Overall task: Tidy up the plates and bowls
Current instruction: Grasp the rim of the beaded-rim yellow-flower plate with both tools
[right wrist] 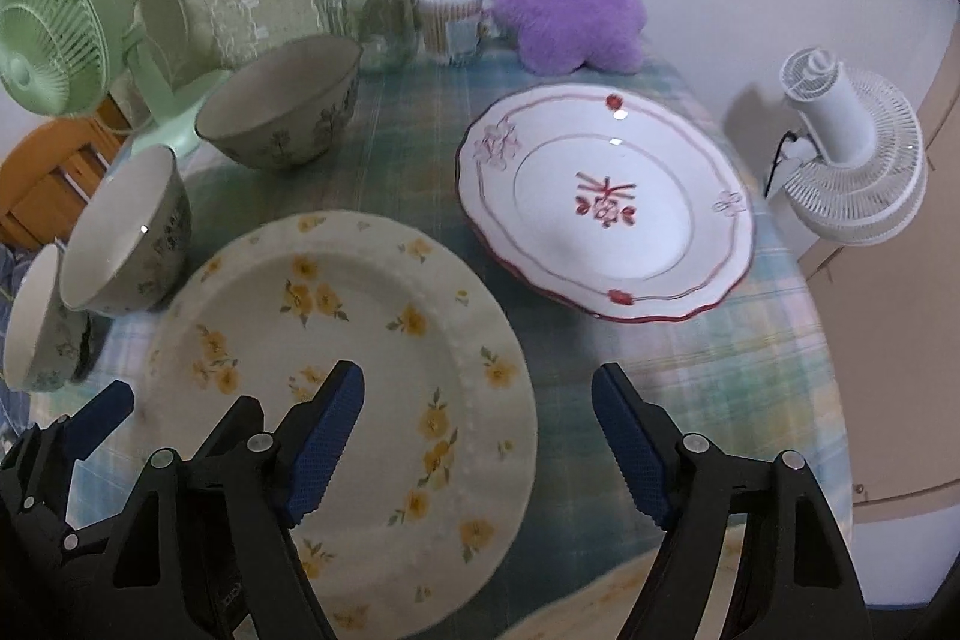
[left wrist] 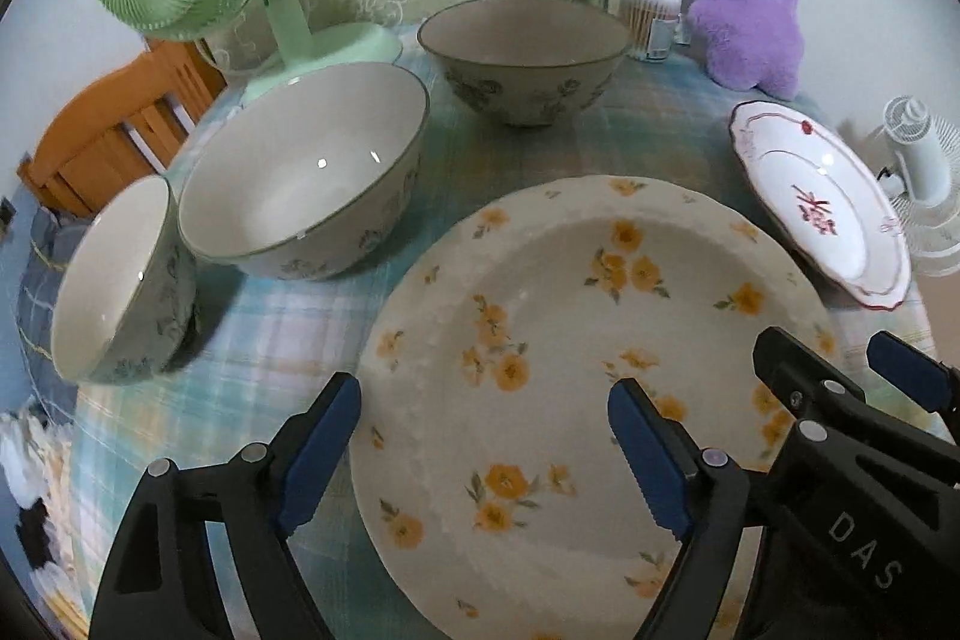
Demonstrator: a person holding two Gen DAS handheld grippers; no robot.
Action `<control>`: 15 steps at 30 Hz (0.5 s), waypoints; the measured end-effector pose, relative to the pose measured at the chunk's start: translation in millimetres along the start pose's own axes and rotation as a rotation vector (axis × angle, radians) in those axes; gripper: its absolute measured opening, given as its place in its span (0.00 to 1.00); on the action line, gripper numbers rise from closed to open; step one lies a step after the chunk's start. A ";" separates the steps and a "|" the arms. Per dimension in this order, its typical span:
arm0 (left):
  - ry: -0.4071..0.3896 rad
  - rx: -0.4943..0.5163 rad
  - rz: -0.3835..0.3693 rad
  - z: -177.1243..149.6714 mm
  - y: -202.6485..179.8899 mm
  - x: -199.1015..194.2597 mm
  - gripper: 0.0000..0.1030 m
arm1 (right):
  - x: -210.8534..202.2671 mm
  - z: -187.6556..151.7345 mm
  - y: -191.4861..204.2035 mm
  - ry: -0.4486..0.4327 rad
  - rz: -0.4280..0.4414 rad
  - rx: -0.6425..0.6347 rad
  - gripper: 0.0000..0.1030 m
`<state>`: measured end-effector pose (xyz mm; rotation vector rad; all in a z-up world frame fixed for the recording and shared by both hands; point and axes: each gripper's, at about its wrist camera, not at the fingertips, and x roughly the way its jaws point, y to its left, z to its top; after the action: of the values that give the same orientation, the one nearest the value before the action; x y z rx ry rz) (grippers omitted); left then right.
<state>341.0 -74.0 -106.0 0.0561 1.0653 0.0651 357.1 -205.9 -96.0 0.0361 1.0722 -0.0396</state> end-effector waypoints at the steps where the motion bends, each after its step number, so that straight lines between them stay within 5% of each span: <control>1: -0.001 0.006 0.009 0.2 -0.6 1.1 0.83 | 2.6 0.0 0.5 0.005 0.002 0.001 0.78; 15: 0.042 0.004 0.015 4.5 7.2 17.8 0.79 | 27.1 3.2 12.5 0.058 0.013 -0.016 0.70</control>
<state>353.4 -65.4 -118.8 0.0664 1.1066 0.0786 373.4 -194.0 -118.1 0.0296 1.1300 -0.0180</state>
